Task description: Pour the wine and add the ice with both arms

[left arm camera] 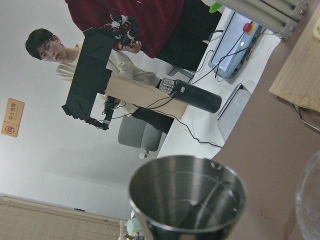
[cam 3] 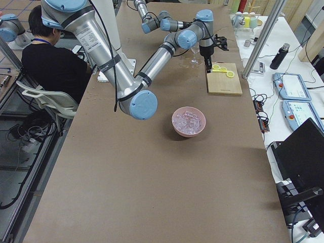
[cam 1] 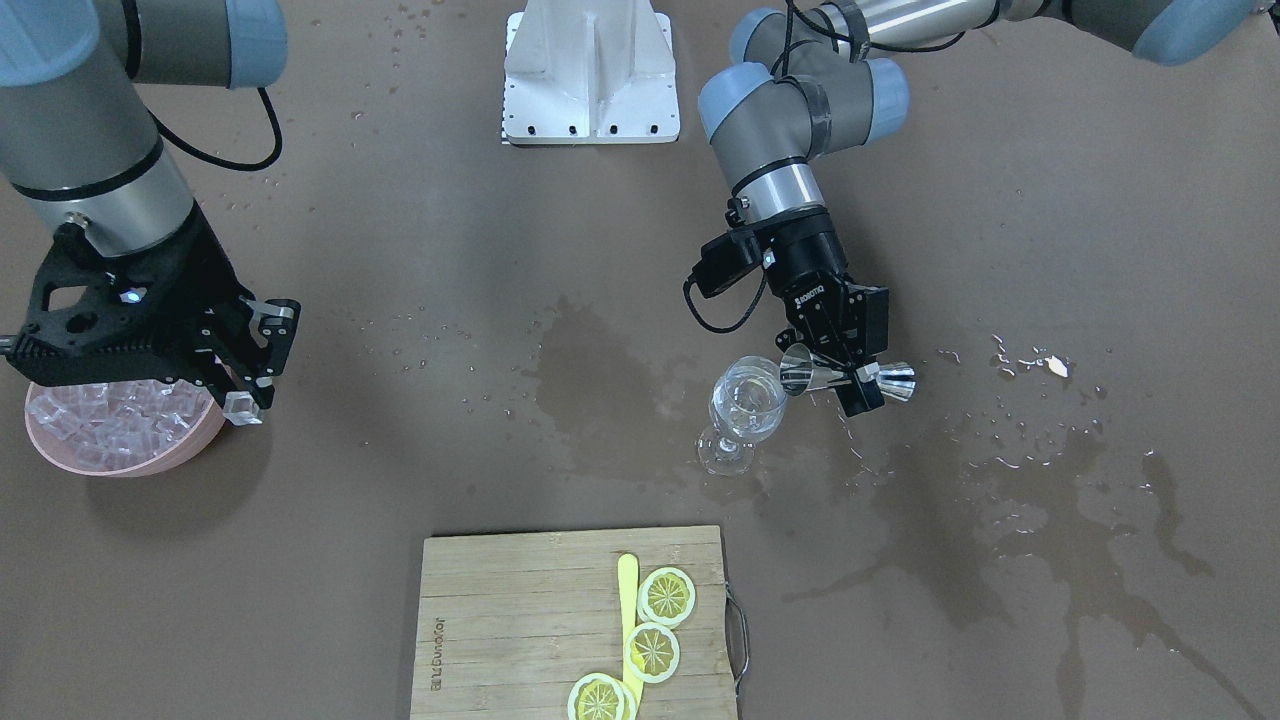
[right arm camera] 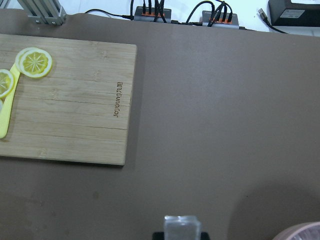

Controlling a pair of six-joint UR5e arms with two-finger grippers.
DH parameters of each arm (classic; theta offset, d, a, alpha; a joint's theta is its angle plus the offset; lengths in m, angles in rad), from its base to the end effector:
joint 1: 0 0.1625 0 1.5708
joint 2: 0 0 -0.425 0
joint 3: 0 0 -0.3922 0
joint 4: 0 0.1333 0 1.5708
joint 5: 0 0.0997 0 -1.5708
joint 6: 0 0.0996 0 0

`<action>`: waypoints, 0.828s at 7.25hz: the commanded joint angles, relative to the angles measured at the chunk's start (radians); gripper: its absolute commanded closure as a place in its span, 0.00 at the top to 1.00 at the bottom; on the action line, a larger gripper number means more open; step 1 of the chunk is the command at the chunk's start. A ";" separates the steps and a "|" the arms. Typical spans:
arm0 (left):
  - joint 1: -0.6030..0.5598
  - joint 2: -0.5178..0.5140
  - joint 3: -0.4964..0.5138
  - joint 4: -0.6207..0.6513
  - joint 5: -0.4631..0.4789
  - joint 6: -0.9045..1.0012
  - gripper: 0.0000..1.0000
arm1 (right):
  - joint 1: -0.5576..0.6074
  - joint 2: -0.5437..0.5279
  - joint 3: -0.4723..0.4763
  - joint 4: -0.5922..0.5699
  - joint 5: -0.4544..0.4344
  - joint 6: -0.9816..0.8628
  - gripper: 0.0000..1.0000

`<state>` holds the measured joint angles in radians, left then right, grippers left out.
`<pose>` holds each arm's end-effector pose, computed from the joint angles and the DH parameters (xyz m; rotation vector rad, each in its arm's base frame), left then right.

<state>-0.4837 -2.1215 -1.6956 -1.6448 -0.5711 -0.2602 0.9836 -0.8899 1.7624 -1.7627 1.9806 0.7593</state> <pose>0.4640 -0.4890 0.2509 1.1278 -0.3157 0.3568 -0.2848 -0.5969 0.2006 0.2787 -0.7256 0.0239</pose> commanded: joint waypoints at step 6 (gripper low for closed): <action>-0.001 -0.014 0.028 0.002 0.011 0.062 0.18 | -0.054 0.149 -0.244 0.131 -0.057 0.018 0.00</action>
<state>-0.4834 -2.1351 -1.6665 -1.6422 -0.5601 -0.2128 0.9317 -0.7562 1.5317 -1.6403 1.9235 0.7759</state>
